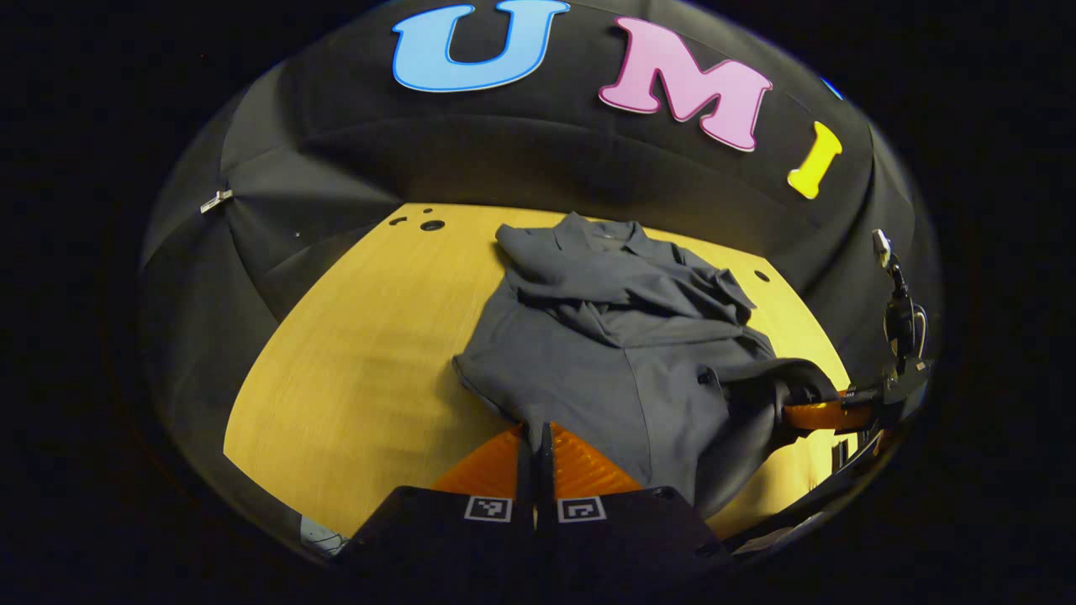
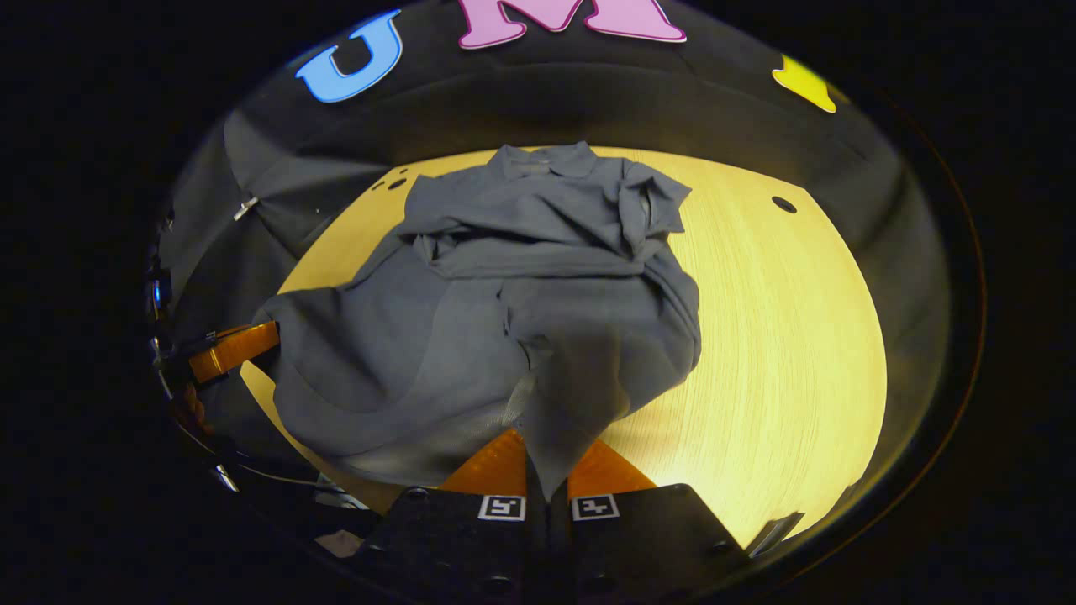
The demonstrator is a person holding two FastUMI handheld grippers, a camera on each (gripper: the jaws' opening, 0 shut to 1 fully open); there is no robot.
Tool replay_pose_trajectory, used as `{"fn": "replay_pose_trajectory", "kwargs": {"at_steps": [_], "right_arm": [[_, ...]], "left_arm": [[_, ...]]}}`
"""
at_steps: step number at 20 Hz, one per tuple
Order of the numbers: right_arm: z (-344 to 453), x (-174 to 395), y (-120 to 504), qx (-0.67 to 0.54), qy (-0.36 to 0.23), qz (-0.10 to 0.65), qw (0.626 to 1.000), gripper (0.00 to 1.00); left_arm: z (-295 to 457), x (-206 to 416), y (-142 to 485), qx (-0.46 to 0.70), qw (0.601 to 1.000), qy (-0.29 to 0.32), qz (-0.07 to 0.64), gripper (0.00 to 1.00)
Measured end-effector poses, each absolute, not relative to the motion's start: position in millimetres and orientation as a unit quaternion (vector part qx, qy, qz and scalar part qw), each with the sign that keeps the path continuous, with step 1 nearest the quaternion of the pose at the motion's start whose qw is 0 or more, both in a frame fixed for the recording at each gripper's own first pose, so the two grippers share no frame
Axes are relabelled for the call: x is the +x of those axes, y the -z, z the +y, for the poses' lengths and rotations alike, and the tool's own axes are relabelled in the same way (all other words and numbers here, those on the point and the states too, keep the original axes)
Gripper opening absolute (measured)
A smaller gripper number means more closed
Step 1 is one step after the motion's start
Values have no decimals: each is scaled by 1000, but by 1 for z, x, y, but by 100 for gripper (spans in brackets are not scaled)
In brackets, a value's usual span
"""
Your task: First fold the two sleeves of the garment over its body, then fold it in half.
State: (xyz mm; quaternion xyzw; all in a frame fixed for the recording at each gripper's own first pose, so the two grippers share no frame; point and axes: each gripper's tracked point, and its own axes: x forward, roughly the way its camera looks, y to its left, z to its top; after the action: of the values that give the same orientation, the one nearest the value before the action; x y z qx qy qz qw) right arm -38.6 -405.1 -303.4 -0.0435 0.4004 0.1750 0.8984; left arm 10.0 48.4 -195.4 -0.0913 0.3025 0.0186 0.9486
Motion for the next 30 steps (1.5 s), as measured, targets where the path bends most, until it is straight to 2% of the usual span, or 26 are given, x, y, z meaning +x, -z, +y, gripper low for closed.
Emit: {"fn": "replay_pose_trajectory", "kwargs": {"at_steps": [16, 21, 30], "right_arm": [[-395, 87, 230, -13, -169, 319, 932, 5], [-385, 136, 201, -58, -175, 272, 944, 5], [-371, 232, 176, -21, -166, 239, 957, 5]], "left_arm": [[68, 137, 108, -86, 971, -11, 221, 5], [70, 187, 80, -71, 980, -7, 184, 5], [81, 296, 63, -63, 985, -2, 159, 5]]}}
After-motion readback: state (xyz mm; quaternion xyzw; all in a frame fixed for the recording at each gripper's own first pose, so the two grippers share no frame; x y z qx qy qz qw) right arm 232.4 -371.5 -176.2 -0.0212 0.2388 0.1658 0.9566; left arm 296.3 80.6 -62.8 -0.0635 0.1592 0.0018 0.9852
